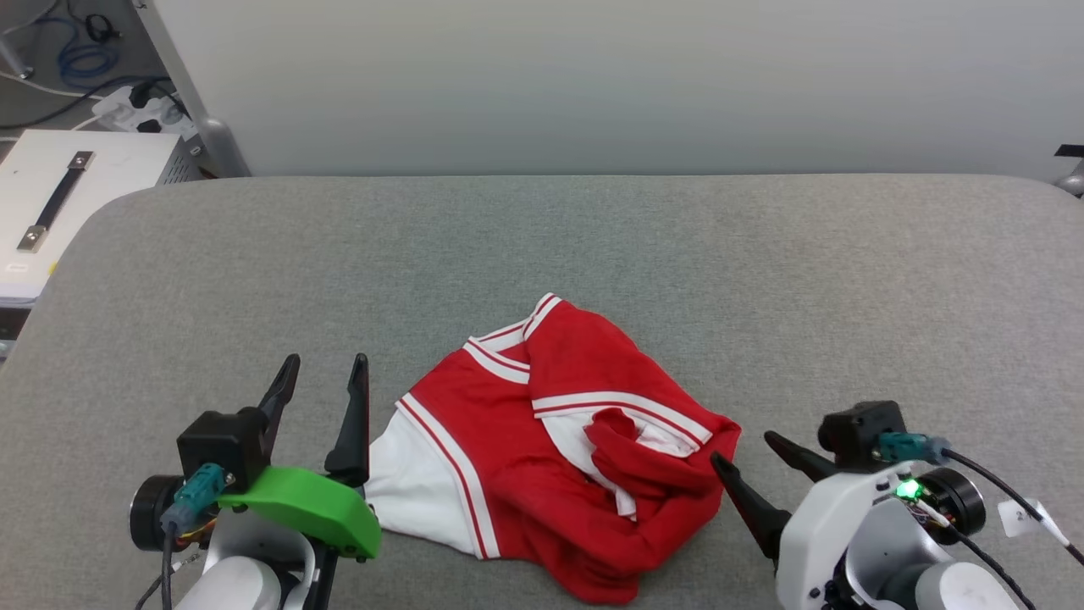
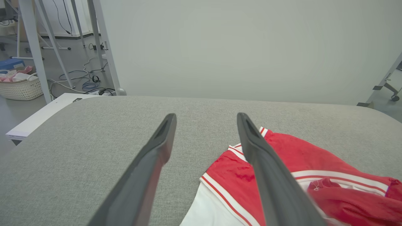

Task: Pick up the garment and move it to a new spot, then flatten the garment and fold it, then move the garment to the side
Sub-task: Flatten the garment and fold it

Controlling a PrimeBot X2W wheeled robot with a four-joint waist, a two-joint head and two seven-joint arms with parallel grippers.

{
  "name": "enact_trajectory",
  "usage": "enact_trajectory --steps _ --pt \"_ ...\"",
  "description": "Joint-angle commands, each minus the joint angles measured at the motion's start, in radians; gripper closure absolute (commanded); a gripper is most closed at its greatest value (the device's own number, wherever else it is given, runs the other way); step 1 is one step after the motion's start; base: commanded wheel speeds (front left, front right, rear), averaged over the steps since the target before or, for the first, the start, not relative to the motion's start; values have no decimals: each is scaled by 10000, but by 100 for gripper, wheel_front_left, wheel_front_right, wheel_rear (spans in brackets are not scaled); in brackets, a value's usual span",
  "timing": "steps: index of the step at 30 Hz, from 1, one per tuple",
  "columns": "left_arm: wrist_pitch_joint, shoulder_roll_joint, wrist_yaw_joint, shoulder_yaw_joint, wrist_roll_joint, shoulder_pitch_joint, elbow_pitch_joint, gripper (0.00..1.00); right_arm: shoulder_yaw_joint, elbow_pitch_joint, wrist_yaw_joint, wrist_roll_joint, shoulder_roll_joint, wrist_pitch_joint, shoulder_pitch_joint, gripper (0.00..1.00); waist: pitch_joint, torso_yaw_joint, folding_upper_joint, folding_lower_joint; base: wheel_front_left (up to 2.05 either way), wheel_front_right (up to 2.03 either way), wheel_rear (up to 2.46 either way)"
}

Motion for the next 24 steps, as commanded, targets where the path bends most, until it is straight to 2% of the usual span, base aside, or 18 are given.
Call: enact_trajectory --steps 1,9,13,16,17,18,19,24 --pt "-57 -76 79 -28 132 151 -154 0 402 76 2 226 -257 339 -423 0 115 255 0 0 0 0 0" --pt "-72 -280 103 -266 301 -160 -446 0 2456 713 2 1189 -1320 1436 -1892 0 517 1004 0 0 0 0 0" --pt "-143 -384 104 -307 322 -279 -347 0 3466 1376 2 1464 -1609 1689 -2654 0 687 1204 0 0 0 0 0" --pt "-185 -458 89 -352 320 -327 -258 0 3837 1937 2 1650 -1716 1674 -3039 0 757 1288 0 0 0 0 0" --pt "-195 -483 85 -369 315 -339 -223 0 3891 2133 2 1714 -1739 1655 -3120 24 767 1311 0 0 0 0 0" --pt "-206 -497 80 -380 316 -350 -201 0 3901 2258 2 1766 -1746 1610 -3167 96 778 1322 0 0 0 0 0" --pt "-222 -509 77 -389 319 -356 -175 0 3864 2392 2 1838 -1743 1545 -3192 100 788 1327 0 0 0 0 0" --pt "-286 -496 83 -375 304 -319 -104 0 3355 2507 2 1921 -1807 1065 -3172 100 814 1193 0 0 0 0 0"
